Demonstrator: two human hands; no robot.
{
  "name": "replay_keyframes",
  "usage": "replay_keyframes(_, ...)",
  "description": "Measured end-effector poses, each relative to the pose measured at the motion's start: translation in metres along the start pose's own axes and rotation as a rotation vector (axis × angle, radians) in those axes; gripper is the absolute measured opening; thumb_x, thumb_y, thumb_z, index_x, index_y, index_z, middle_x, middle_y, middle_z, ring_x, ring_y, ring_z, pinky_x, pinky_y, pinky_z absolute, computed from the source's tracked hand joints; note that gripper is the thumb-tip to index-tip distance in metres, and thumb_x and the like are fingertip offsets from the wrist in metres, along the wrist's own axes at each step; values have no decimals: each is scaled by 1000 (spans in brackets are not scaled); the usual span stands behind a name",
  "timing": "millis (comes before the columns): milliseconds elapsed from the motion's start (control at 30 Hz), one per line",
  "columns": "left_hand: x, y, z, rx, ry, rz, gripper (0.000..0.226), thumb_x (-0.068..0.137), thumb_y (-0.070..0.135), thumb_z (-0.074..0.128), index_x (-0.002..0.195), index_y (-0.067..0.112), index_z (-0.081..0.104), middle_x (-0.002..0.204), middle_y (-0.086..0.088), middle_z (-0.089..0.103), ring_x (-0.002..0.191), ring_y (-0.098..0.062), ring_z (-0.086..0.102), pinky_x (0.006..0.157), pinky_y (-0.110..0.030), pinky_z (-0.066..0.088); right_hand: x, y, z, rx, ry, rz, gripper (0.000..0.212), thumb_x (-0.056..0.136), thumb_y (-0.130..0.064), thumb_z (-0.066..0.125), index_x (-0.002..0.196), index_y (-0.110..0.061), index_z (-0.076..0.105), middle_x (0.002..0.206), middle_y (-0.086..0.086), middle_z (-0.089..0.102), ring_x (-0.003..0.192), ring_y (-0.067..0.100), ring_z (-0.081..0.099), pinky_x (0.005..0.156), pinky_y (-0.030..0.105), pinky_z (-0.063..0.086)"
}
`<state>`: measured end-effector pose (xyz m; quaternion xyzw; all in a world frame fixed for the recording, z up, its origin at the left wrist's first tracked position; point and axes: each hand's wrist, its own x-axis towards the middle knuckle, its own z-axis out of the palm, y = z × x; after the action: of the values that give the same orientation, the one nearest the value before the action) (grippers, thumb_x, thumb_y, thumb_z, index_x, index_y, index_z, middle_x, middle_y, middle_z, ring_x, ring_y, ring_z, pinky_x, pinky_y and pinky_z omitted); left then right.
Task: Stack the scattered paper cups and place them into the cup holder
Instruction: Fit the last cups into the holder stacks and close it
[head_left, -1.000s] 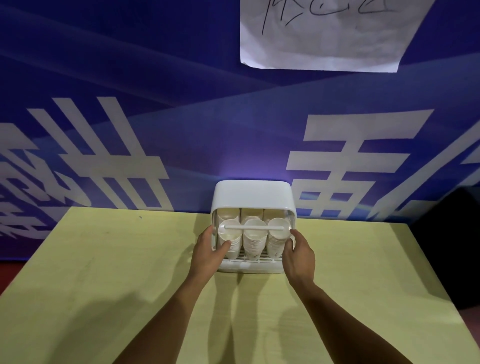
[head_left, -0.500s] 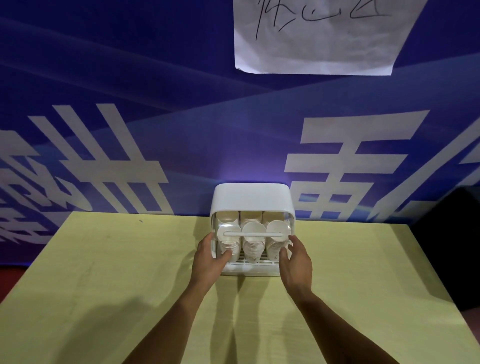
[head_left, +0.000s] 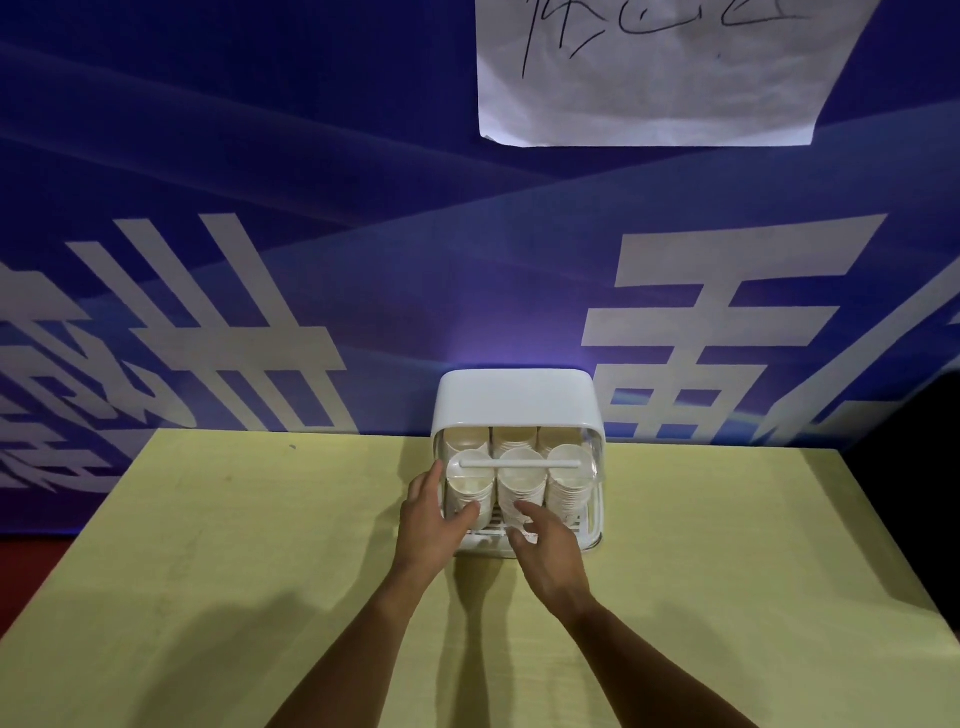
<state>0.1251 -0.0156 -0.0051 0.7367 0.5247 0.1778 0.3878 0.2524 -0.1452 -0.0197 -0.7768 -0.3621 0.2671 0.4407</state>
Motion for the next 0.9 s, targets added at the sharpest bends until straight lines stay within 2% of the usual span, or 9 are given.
replay_keyframes(200,-3,-5,1,-21,10,21,79,84,42,72,152,33,32,150,8,37,134,-14,42,102,-25,37,4,-3,4,16,-9,28,48,96,-22,61,143,-17,52,143,-2,55,117,17,61,94,23,48)
replay_keyframes(333,-8,-8,2,-68,18,34,78,82,42,72,150,35,34,147,10,39,134,-10,42,105,-26,38,7,-3,0,-5,-21,30,47,96,-20,60,143,-17,52,142,-3,55,119,17,59,96,24,48)
replay_keyframes(433,-11,-9,3,-93,27,32,77,81,40,73,148,33,37,145,11,40,131,-7,42,103,-24,36,8,0,-5,11,-36,83,44,97,-22,60,140,-14,55,138,-2,58,115,16,61,83,9,44)
replay_keyframes(467,-12,-9,3,-99,29,34,77,81,39,74,148,33,37,145,11,40,131,-6,41,103,-23,35,8,2,-7,16,-33,108,43,97,-24,60,138,-13,56,136,-2,59,113,16,63,82,10,44)
replay_keyframes(533,-14,-9,5,-107,36,33,76,81,36,74,148,30,38,145,11,40,132,-7,41,105,-24,35,8,8,-13,2,-2,165,41,96,-28,61,133,-12,59,131,-2,63,110,17,64,87,21,48)
replay_keyframes(600,-15,-8,7,-109,47,20,77,80,33,75,148,26,38,145,8,40,132,-9,41,106,-24,35,10,13,-21,12,64,255,37,95,-27,60,127,-11,62,123,1,67,110,19,64,90,26,46)
replay_keyframes(733,-14,-5,10,-97,61,8,80,79,28,78,148,18,38,144,3,39,131,-12,42,104,-21,33,13,19,-39,214,190,398,28,92,-25,60,117,-16,66,113,-1,69,106,19,62,99,36,47)
replay_keyframes(800,-13,-4,12,-89,68,5,82,79,28,78,148,16,37,145,1,38,132,-14,42,103,-21,32,15,21,-43,263,154,376,19,90,-20,60,106,-24,71,107,-8,72,104,16,64,97,35,49)
replay_keyframes(900,-14,-2,13,-83,75,-6,83,80,28,77,151,16,35,146,1,36,133,-15,42,103,-20,31,15,15,-41,311,13,336,26,89,-11,58,98,-28,74,103,-12,73,103,15,65,95,34,49)
